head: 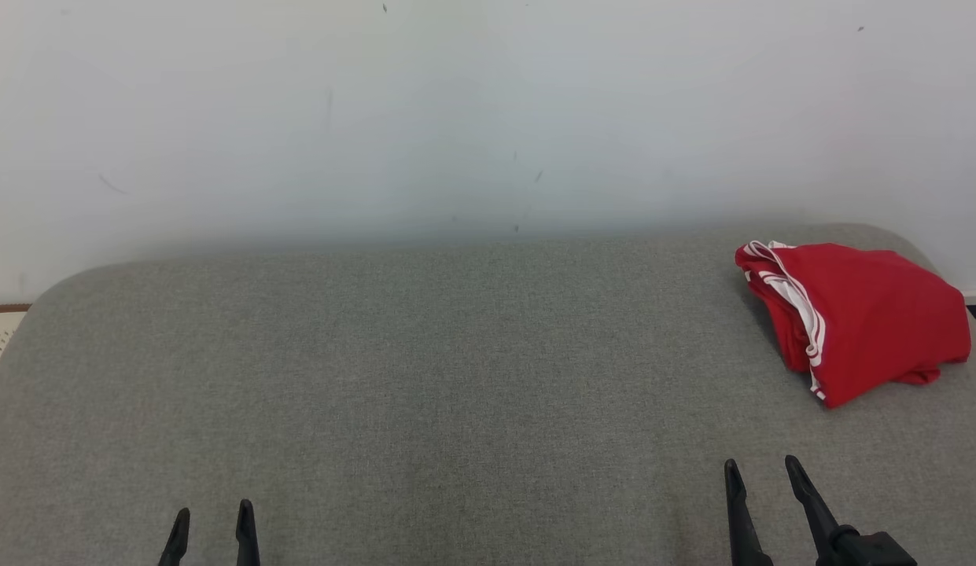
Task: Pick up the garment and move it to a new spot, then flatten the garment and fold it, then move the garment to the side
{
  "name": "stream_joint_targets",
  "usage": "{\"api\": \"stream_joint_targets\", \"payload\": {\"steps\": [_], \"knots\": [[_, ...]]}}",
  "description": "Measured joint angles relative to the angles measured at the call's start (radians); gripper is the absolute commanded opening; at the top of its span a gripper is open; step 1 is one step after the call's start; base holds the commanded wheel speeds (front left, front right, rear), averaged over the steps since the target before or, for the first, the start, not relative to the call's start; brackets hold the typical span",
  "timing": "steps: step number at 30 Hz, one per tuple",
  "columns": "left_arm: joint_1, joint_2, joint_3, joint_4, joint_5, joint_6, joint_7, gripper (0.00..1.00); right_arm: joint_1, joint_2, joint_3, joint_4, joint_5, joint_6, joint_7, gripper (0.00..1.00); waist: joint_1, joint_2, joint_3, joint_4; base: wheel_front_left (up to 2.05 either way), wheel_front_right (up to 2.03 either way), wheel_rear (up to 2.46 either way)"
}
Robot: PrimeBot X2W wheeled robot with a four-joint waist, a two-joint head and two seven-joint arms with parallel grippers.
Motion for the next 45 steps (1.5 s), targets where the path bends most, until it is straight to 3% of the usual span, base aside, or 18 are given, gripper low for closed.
{"api": "stream_joint_targets", "payload": {"steps": [15, 16, 22, 45], "knots": [[0.005, 0.0, 0.004, -0.004, -0.004, -0.005, 0.0, 1.0, 0.0, 0.001, 0.003, 0.005, 0.005, 0.0, 0.0, 1.0, -0.0001, 0.0001, -0.003, -0.001, 0.0, 0.0, 0.0], [0.006, 0.0, 0.003, -0.004, -0.005, -0.01, 0.0, 0.0, 0.0, 0.001, 0.003, 0.005, 0.005, 0.0, 0.0, 0.0, 0.0, 0.0001, -0.003, -0.002, 0.0, 0.0, 0.0], [0.008, -0.004, 0.001, 0.046, -0.013, -0.01, 0.015, 0.0, 0.026, 0.0, 0.002, 0.048, 0.02, 0.0, 0.002, 0.0, 0.0, 0.0001, -0.003, -0.001, 0.0, 0.0, 0.0], [0.002, -0.006, 0.029, 0.061, -0.436, -0.054, 0.11, 0.0, -0.03, -0.014, -0.027, 0.091, 0.49, 0.0, 0.097, 0.0, 0.0001, 0.0001, 0.015, 0.012, 0.0, 0.0, 0.0]]}}
